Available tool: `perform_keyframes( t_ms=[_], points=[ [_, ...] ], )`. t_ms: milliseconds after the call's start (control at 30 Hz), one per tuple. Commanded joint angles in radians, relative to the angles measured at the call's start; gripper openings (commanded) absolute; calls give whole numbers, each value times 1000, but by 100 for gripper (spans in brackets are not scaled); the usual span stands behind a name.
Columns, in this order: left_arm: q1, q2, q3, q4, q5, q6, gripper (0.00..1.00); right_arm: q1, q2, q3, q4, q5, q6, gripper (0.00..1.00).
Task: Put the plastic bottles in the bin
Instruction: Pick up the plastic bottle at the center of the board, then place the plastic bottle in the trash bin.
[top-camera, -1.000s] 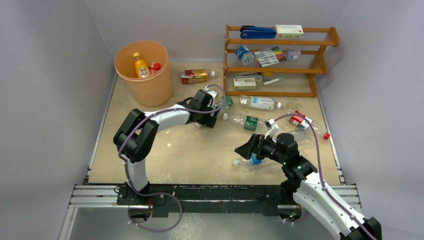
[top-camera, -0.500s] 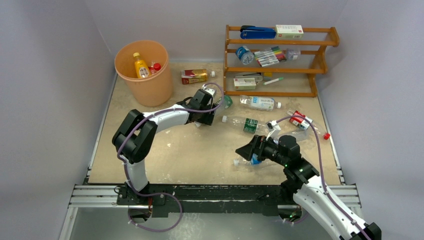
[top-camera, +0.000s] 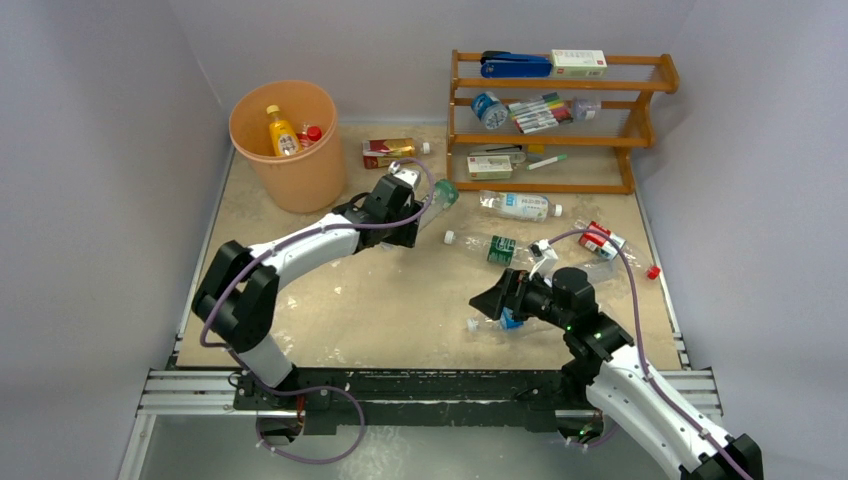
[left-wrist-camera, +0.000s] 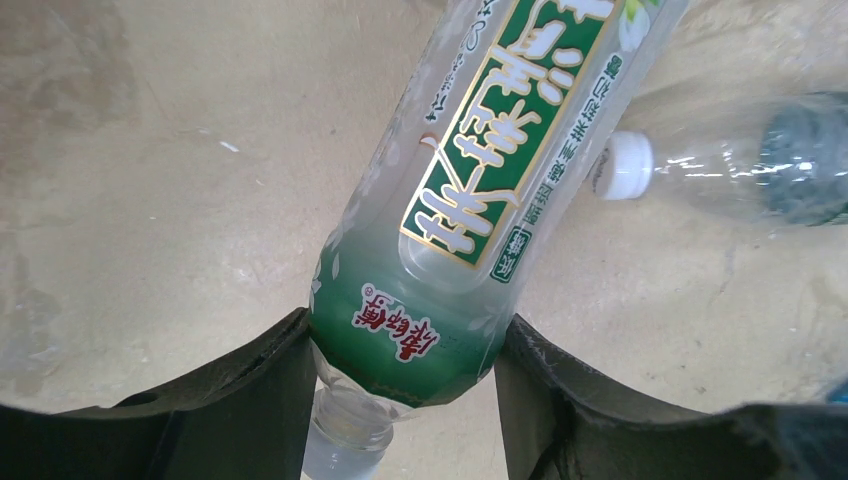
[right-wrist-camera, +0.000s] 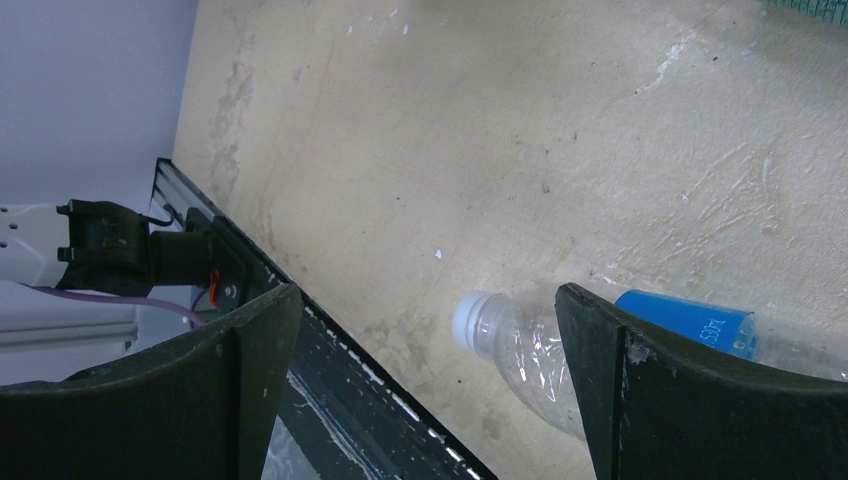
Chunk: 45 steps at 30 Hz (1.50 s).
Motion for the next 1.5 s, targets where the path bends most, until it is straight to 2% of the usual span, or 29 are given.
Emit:
perform_keyframes(
  t_ms=[0,333,700,867,1167,1467],
  points=[
    [-3,-104,-3,-12,-37,-18,49,-1,19,23,62,-15,5,100],
    [4,-240,-7,-50,-91,-27,51,-2,36,28,67,-15,4,100],
    [95,-382,-4,-99,-91,-66,51,-3,0,2,62,-21,18,100],
    [136,-433,57,-127,-81,-72,53,-2,-17,-6,57,-23,24,100],
    [243,-423,212,-177,-101,-63,54,-2,-34,-9,44,-25,27,100],
    [366,-318,362,-187,-75,-45,55,-2,-39,-4,33,-25,28,100]
  ],
)
